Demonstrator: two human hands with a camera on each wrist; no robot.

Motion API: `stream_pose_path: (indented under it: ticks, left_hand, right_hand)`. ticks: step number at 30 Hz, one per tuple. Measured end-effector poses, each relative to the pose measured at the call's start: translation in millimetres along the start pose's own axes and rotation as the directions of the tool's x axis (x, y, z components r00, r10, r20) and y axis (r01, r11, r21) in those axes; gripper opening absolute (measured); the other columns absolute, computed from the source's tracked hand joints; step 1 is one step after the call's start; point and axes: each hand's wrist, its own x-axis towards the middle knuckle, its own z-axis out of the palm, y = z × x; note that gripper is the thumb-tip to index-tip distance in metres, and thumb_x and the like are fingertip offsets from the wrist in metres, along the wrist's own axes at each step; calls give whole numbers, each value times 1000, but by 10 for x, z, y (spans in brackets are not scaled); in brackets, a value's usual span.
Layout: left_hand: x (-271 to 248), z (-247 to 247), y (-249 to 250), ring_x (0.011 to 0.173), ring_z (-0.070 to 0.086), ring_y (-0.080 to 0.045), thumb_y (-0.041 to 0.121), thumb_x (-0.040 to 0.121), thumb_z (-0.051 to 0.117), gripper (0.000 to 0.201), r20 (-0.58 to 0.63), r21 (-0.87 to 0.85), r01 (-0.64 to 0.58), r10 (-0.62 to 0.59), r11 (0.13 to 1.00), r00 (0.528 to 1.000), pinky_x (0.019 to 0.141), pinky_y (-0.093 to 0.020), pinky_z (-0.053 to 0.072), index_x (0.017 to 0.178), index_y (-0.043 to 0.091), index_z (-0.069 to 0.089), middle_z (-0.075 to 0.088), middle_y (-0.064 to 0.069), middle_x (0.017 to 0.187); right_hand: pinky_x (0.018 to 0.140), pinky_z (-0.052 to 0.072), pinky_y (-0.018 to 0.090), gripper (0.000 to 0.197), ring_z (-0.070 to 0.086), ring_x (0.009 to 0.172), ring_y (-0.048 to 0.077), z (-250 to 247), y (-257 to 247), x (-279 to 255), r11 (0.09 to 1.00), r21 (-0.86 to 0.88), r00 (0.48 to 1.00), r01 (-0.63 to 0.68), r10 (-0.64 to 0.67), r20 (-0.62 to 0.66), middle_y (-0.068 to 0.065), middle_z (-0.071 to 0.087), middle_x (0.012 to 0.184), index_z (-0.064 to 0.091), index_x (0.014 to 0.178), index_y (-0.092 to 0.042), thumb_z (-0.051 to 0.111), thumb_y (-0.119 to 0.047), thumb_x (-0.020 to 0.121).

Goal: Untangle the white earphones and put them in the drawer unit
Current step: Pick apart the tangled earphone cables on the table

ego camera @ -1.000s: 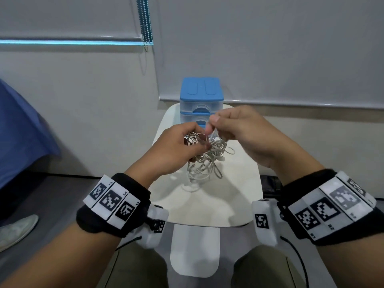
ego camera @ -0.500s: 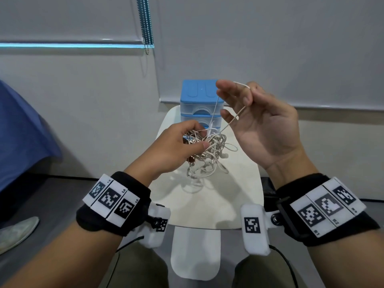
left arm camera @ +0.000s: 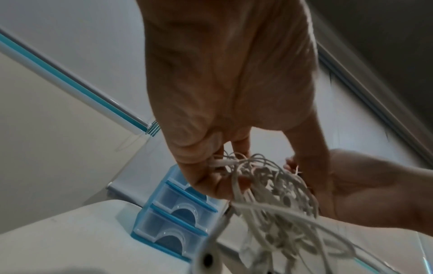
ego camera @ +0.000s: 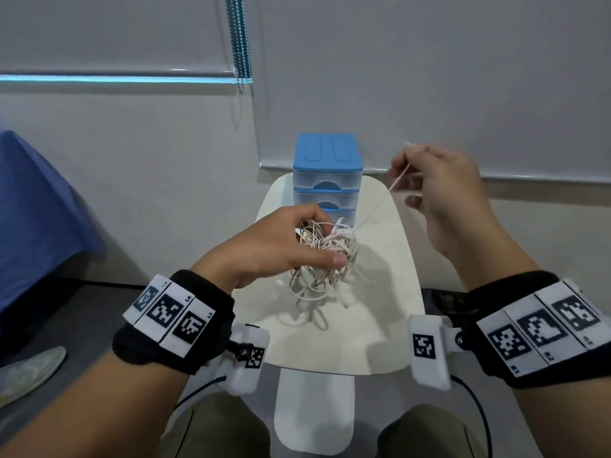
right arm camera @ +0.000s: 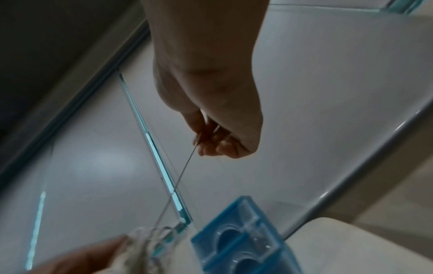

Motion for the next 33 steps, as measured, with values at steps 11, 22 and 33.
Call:
stream_pose_path:
  ticks: [11,22,33]
  left_hand:
    - [7,51,-96,64,59,-15,11,89,77,9,-36,11,55,-54,998,998,59,-27,45,89,15,69,67,1,80]
    - [-26,27,-80,68,60,-15,19,94,74,9,-54,10,34,-33,999,998,63,-29,45,95,11,69,68,3,82]
    - [6,71,-89,69,63,-15,20,96,71,8,-46,55,26,-23,998,999,66,-29,48,97,12,70,71,-1,84]
  right_hand:
    - [91,28,39,57,36,111,14,-71,342,-222,700,-708,995,94,-85,48,-12,51,116,38,139,-22,68,-33,92]
    - [78,58,39,20,68,89,28,-21,394,-205,467,-882,974,60,167,155,4,76,85,72,90,-7,67,-25,83]
    - [73,58,38,9,69,78,16,-38,298,-311,707,-630,844,321,88,529,-7,74,75,71,87,-26,72,-18,92]
